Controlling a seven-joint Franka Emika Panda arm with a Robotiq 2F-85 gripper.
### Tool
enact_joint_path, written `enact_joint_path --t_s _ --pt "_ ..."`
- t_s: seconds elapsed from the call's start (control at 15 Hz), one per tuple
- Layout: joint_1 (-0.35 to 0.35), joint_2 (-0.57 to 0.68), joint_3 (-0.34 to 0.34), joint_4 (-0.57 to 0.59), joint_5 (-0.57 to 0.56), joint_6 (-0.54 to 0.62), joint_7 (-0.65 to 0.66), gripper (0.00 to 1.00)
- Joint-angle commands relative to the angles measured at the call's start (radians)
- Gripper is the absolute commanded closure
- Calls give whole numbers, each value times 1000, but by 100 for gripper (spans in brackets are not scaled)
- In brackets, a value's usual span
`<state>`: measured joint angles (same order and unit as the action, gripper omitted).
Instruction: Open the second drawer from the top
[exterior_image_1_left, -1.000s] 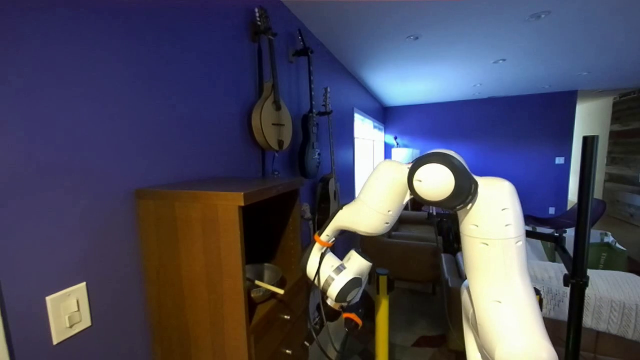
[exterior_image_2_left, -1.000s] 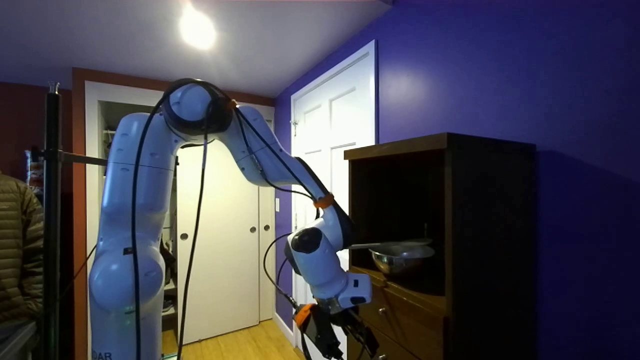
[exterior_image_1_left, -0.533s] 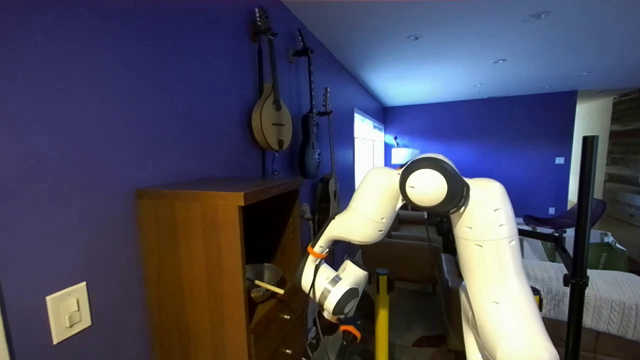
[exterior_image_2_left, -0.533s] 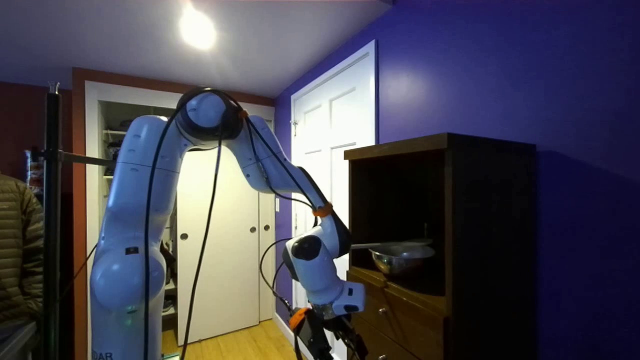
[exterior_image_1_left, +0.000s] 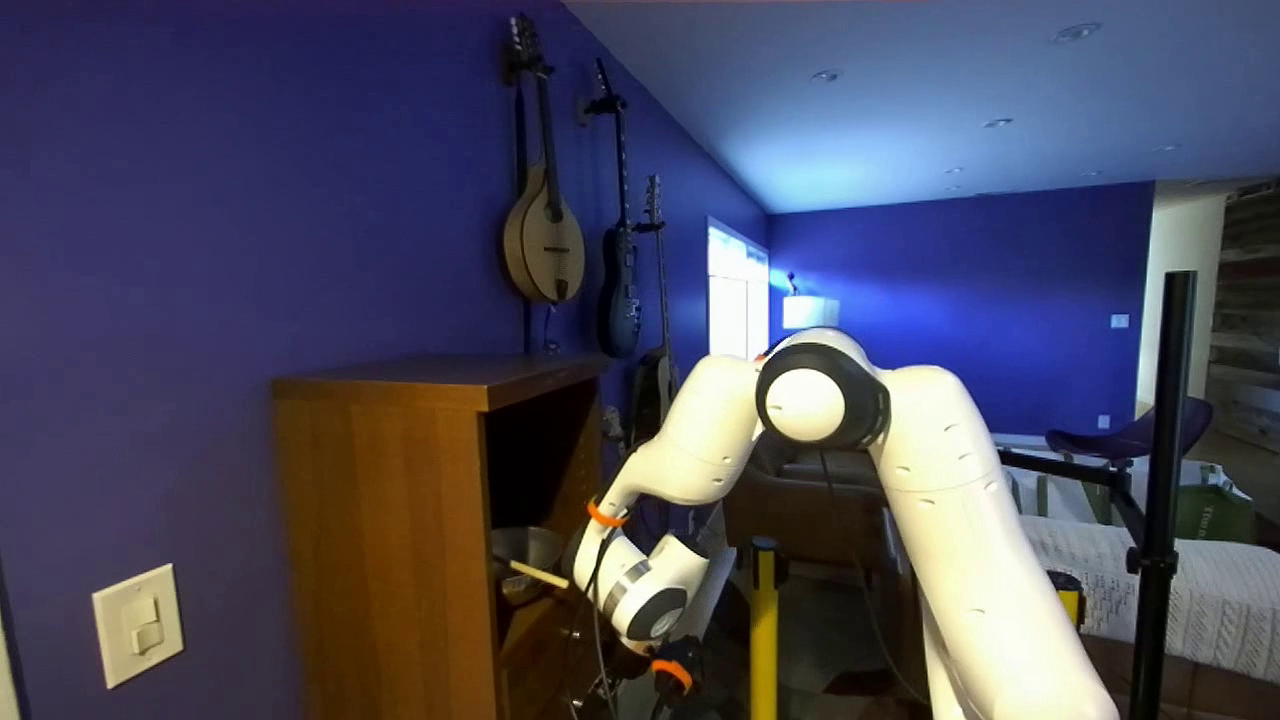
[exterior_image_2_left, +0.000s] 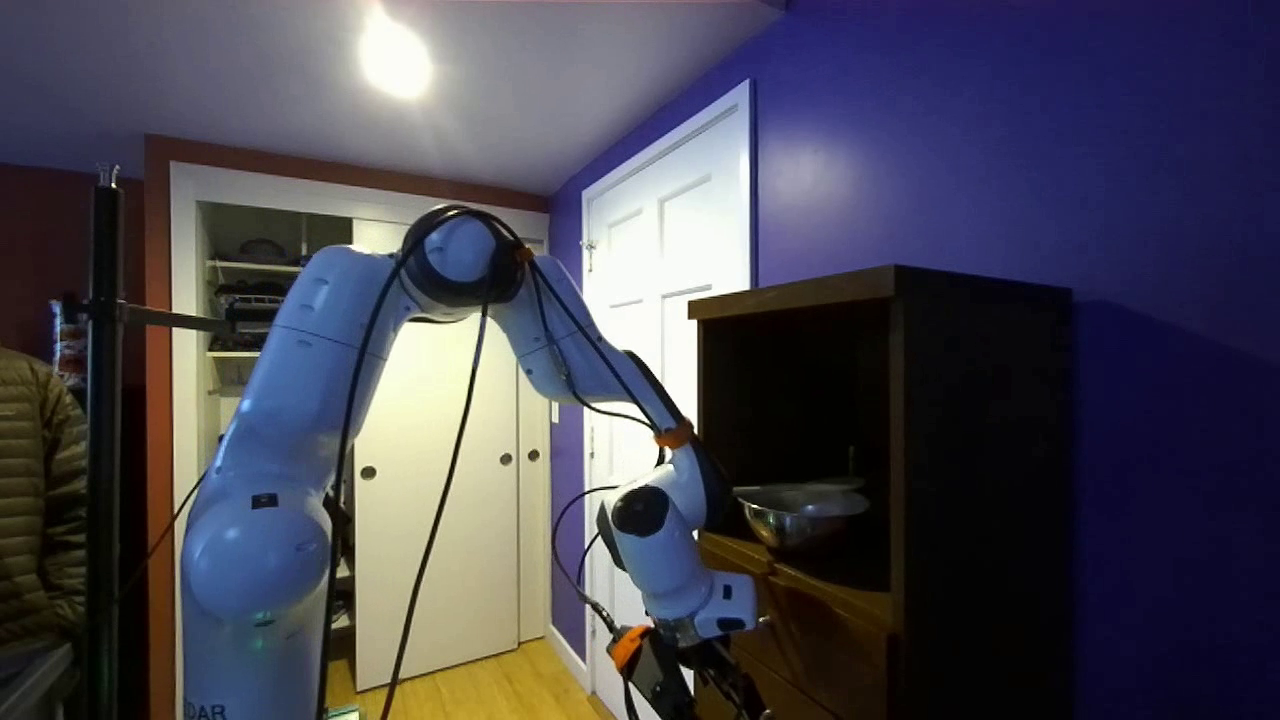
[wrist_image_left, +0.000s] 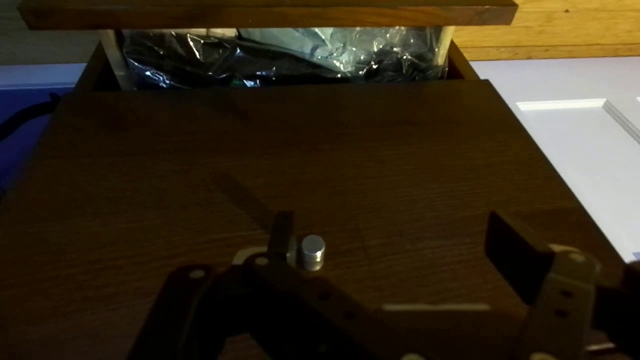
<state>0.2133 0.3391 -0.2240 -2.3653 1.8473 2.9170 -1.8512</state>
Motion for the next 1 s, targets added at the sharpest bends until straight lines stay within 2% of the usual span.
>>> enact_joint_path --t_s 0.0,0.2,0.27,0.33,0.53,0.6,0.67,0.73,0.93 --pt "-3 96 -8 81 20 -11 -64 9" --pt "-2 133 -17 131 55 -6 -112 23" --pt "-2 140 -22 145 68 -6 -125 22" --pt "0 147 -28 162 93 -7 -153 26" --pt "8 163 -46 186 165 -2 -226 27" --pt "11 166 -51 189 187 -1 -253 37" --pt "13 168 -56 191 206 0 -281 51" --pt "14 168 -62 193 229 -3 -303 55" --pt "19 156 -82 191 291 -9 -376 77"
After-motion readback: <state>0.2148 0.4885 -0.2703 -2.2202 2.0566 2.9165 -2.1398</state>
